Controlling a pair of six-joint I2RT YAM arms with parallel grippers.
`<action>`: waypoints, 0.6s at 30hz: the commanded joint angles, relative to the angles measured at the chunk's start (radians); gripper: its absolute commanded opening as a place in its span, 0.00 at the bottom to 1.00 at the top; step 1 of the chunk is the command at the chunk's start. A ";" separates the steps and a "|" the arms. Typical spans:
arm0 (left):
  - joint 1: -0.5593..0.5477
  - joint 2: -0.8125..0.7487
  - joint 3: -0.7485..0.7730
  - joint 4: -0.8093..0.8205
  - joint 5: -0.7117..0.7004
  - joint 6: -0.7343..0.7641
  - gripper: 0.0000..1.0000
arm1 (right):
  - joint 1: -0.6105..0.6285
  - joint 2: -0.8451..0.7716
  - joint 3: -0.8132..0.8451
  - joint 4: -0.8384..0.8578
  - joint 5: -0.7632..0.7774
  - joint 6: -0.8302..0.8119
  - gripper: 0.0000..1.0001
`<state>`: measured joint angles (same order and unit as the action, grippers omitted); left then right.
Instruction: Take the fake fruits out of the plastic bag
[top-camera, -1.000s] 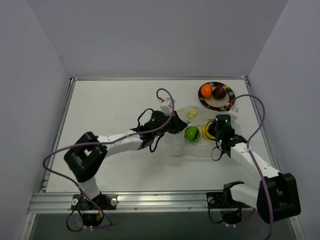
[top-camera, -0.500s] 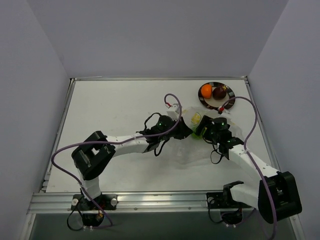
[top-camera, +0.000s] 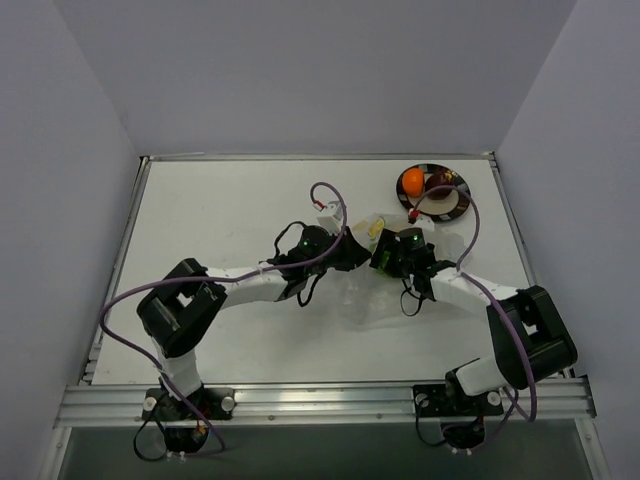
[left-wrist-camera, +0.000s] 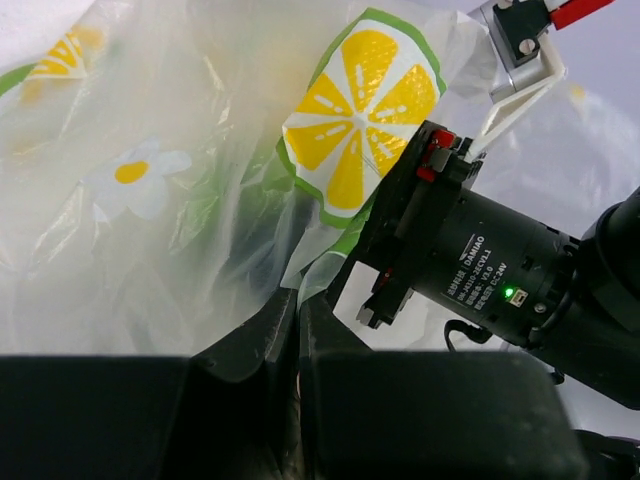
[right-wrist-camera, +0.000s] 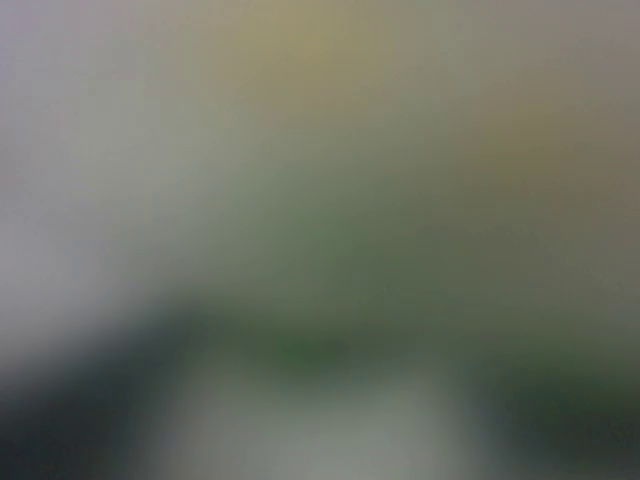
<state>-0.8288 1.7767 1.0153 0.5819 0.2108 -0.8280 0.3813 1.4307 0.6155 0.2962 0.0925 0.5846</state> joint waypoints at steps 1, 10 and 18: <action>0.025 0.023 0.005 0.090 0.035 -0.040 0.02 | 0.010 0.026 0.010 0.095 0.036 0.018 0.82; 0.048 0.010 0.022 0.078 0.044 -0.036 0.02 | 0.126 -0.154 0.041 -0.043 0.050 -0.031 0.48; 0.071 0.009 0.039 0.082 0.050 -0.065 0.02 | 0.225 -0.472 0.007 -0.249 -0.049 -0.023 0.48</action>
<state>-0.7574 1.8214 1.0035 0.6300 0.2470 -0.8783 0.5892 1.0477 0.6144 0.1303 0.1085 0.5598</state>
